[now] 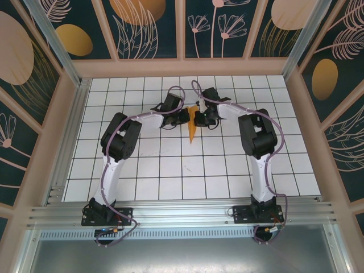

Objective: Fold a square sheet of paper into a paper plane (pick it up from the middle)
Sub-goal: Fold the wing for the fifth time at the center of the table.

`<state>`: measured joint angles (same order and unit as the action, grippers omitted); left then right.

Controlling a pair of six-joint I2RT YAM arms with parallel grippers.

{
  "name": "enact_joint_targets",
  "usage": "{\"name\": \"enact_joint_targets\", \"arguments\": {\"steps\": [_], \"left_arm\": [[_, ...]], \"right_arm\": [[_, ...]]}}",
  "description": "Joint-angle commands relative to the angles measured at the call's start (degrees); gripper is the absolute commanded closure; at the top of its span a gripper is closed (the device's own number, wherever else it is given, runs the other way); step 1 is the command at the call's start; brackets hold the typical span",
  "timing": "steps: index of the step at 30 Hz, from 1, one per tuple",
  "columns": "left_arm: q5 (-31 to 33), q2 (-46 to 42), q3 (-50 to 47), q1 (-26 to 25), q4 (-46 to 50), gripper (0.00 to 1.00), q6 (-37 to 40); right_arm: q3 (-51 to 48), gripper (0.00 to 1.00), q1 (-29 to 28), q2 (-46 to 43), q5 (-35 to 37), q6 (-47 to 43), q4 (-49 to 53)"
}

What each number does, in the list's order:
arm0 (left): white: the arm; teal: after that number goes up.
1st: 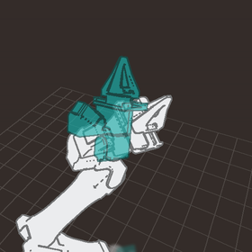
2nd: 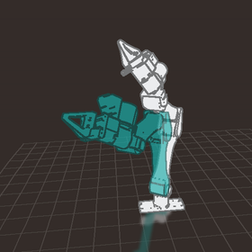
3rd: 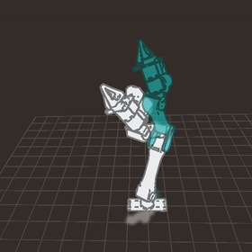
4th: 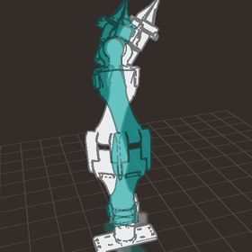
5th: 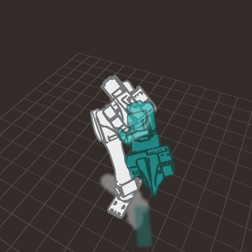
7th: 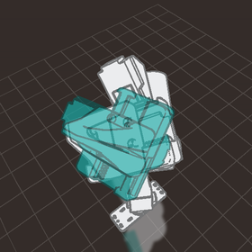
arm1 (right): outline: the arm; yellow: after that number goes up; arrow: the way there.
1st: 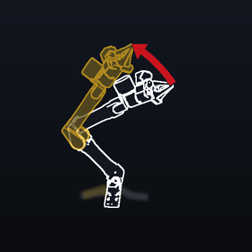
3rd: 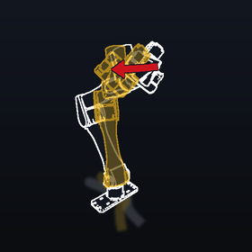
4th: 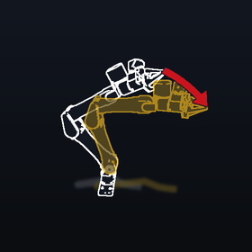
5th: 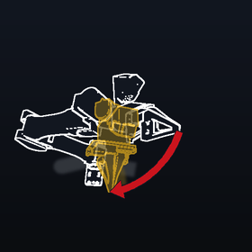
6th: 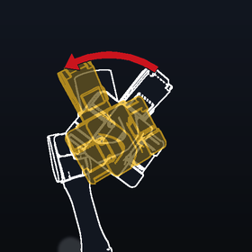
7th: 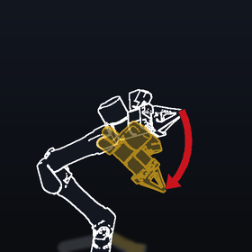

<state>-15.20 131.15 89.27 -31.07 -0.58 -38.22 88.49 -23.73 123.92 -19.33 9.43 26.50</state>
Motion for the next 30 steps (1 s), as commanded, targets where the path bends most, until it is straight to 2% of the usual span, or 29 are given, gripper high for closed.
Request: {"name": "enact_joint_targets", "arguments": {"steps": [1,7,12,21,30], "left_arm": [[-1.3,1.6,0.9,-0.1,3.8,1.0,1.4],[0.0,0.4,1.9,-0.1,5.6,1.0,2.2],[1.8,-6.6,-1.1,-0.1,3.6,0.95,1.2],[-14.4,-14.6,-18.4,-0.3,-14.8,0.9,-9.4],[-17.8,-14.4,-23.5,-1.7,-15.6,0.9,-9.2]], "right_arm": [[1.7,1.0,-0.2,1.7,1.2,-1.1,1.5],[2.0,1.0,-0.2,2.6,1.8,-1.1,2.1],[1.9,1.0,-0.2,2.9,2.0,-1.1,2.7],[2.4,1.0,-0.3,3.6,1.6,-1.2,3.1],[2.9,1.0,-0.1,4.2,1.5,-1.0,3.6]]}}
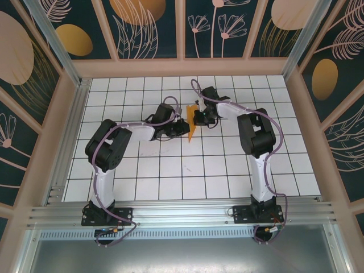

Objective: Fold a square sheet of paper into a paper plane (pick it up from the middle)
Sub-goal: Fold the wing for the fifth time at the center of the table.

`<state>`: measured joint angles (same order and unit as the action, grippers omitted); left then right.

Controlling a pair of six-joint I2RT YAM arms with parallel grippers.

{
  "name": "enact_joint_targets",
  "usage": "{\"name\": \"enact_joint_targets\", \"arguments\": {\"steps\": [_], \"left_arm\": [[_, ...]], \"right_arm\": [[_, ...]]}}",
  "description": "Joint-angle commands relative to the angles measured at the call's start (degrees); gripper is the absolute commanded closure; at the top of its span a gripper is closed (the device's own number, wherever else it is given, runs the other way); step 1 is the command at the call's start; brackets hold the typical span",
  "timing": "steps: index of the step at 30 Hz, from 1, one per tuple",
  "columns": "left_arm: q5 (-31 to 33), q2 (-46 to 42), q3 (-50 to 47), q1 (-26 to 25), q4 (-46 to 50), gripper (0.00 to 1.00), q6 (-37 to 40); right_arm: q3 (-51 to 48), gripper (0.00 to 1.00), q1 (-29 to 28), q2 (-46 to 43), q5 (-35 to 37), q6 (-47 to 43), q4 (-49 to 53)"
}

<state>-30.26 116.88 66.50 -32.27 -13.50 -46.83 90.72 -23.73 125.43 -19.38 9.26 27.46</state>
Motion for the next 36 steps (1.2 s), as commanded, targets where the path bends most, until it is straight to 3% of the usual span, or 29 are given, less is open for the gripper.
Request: {"name": "enact_joint_targets", "arguments": {"steps": [1,36], "left_arm": [[-3.3,0.2,-0.9,-0.5,-3.1,0.9,-0.6],[-2.0,5.6,1.0,-2.7,1.4,0.87,2.4]], "right_arm": [[0.7,1.0,-0.1,2.6,1.5,-0.8,2.7],[1.1,1.0,0.0,3.6,1.4,-0.2,3.4]]}}
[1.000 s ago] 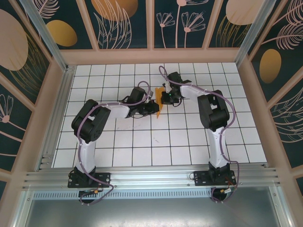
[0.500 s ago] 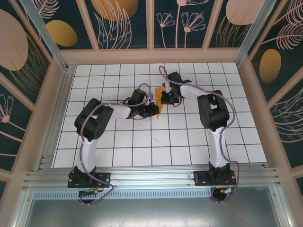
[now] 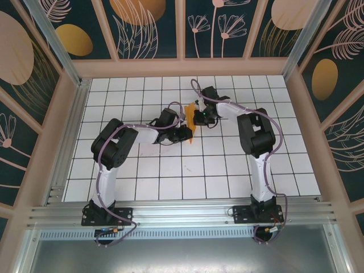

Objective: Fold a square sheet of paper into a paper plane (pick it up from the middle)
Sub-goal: Fold the wing for the fifth time at the center of the table.

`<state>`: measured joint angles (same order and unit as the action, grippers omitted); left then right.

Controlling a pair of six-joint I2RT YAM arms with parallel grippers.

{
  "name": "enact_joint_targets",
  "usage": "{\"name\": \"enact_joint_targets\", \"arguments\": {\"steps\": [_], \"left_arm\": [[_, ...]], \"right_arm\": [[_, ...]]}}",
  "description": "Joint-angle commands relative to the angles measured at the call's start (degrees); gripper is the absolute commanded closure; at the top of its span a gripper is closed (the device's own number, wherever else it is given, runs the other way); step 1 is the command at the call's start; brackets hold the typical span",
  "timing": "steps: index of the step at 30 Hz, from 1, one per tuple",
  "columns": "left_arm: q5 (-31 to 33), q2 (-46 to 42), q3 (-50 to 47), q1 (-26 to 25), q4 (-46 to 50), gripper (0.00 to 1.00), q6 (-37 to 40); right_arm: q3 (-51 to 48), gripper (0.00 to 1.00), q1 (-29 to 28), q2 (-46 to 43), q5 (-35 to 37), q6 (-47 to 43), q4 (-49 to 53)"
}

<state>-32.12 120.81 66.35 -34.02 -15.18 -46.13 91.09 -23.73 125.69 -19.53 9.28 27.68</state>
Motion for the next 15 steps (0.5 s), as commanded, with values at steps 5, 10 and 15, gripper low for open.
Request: {"name": "enact_joint_targets", "arguments": {"steps": [5,10,15], "left_arm": [[1.4,2.0,2.9,-2.1,6.7,0.86,3.7],[3.6,1.5,3.4,-3.8,10.6,0.87,5.7],[3.2,1.0,3.2,-5.5,11.9,0.87,6.6]], "right_arm": [[0.8,1.0,0.0,3.5,1.6,0.0,3.3],[1.2,1.0,0.2,3.9,1.6,0.6,3.7],[1.4,1.0,0.7,4.5,1.4,1.6,4.1]]}}
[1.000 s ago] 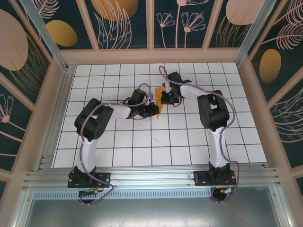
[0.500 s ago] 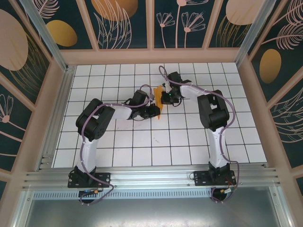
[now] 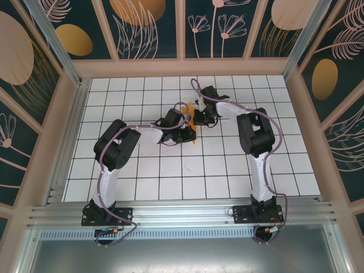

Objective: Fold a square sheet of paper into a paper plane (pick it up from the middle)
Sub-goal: Fold the wing for the fifth time at the center of the table.

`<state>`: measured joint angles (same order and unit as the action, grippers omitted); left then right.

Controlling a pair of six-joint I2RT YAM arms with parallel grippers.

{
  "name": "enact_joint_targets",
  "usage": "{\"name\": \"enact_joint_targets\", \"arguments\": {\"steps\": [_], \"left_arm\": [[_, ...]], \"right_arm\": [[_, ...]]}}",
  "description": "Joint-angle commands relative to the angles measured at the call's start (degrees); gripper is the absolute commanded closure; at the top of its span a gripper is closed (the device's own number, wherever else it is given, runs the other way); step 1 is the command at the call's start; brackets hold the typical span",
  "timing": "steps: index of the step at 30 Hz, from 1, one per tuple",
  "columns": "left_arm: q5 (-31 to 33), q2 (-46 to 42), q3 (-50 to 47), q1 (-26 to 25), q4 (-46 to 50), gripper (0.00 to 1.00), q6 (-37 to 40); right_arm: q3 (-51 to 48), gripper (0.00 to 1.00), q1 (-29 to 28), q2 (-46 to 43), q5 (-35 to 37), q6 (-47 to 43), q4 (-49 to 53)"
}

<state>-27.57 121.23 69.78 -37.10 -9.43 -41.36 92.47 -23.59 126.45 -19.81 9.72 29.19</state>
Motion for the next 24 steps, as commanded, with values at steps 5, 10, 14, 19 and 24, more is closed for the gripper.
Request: {"name": "enact_joint_targets", "arguments": {"steps": [5,10,14,19,24], "left_arm": [[-1.2,0.0,-0.4,-4.5,7.3,0.87,2.2],[-1.9,-1.5,-1.9,-4.8,7.2,0.87,2.3],[-4.1,-2.5,-2.7,-4.9,6.1,0.88,1.9],[-5.7,-5.5,-4.0,-4.8,5.7,0.87,2.2],[-2.5,-11.8,-8.2,-1.1,1.6,0.87,-2.0]], "right_arm": [[0.0,1.0,1.0,3.9,1.6,2.0,2.7],[0.0,1.0,1.2,4.1,1.6,2.6,2.7],[-0.1,1.0,1.4,4.1,1.7,3.2,2.7],[-0.2,1.0,1.7,4.0,1.6,3.6,2.7],[-1.0,1.0,1.9,3.4,1.3,3.4,2.3]]}}
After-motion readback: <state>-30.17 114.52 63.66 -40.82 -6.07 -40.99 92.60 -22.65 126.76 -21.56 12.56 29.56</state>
